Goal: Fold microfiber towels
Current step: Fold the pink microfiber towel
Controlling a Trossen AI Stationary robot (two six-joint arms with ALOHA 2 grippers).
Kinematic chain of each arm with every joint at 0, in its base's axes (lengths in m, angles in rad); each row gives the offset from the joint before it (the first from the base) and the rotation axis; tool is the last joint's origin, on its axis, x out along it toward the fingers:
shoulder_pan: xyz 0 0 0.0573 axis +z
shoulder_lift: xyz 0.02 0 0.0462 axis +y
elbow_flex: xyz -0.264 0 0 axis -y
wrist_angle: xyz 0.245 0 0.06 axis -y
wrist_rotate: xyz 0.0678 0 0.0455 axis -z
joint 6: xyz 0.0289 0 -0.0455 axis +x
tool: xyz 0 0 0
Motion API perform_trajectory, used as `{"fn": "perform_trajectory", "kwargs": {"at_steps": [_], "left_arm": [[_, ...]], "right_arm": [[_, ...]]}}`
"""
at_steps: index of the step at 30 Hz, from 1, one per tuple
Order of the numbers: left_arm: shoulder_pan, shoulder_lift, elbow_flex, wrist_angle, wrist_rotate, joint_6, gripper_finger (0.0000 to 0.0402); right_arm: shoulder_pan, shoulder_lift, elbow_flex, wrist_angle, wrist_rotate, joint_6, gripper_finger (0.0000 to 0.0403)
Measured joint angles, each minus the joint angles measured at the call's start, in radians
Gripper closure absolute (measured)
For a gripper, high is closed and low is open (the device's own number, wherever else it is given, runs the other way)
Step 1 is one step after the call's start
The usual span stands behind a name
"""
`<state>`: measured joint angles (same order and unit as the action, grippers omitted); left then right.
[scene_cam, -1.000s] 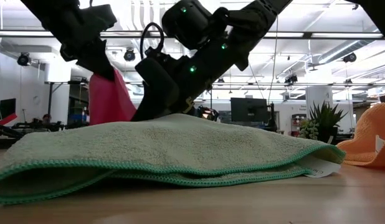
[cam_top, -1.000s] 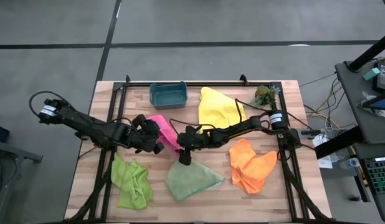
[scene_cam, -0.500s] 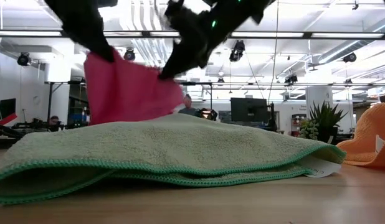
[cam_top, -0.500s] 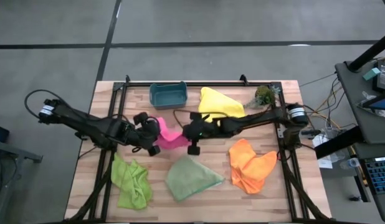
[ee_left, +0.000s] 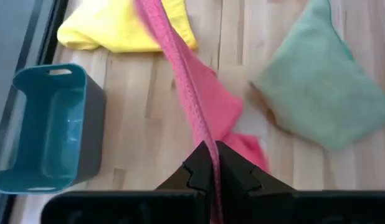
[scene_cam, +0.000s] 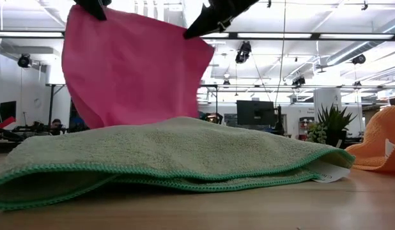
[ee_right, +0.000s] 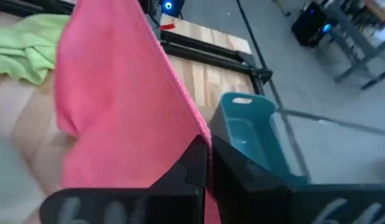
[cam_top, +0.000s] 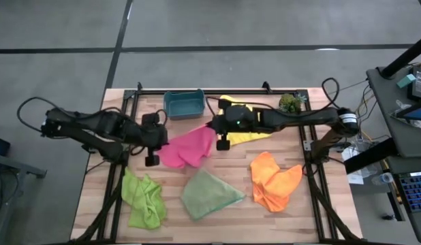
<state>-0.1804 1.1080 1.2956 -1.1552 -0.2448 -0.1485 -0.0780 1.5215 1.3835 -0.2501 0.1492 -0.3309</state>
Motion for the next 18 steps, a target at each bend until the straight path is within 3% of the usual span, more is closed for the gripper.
{"fn": "perform_trajectory", "kwargs": {"at_steps": [18], "left_arm": [[0.486, -0.023, 0.071, -0.008, 0.008, 0.539, 0.0401]], "right_arm": [[-0.210, 0.065, 0.196, -0.011, 0.003, -0.218, 0.0395]]}}
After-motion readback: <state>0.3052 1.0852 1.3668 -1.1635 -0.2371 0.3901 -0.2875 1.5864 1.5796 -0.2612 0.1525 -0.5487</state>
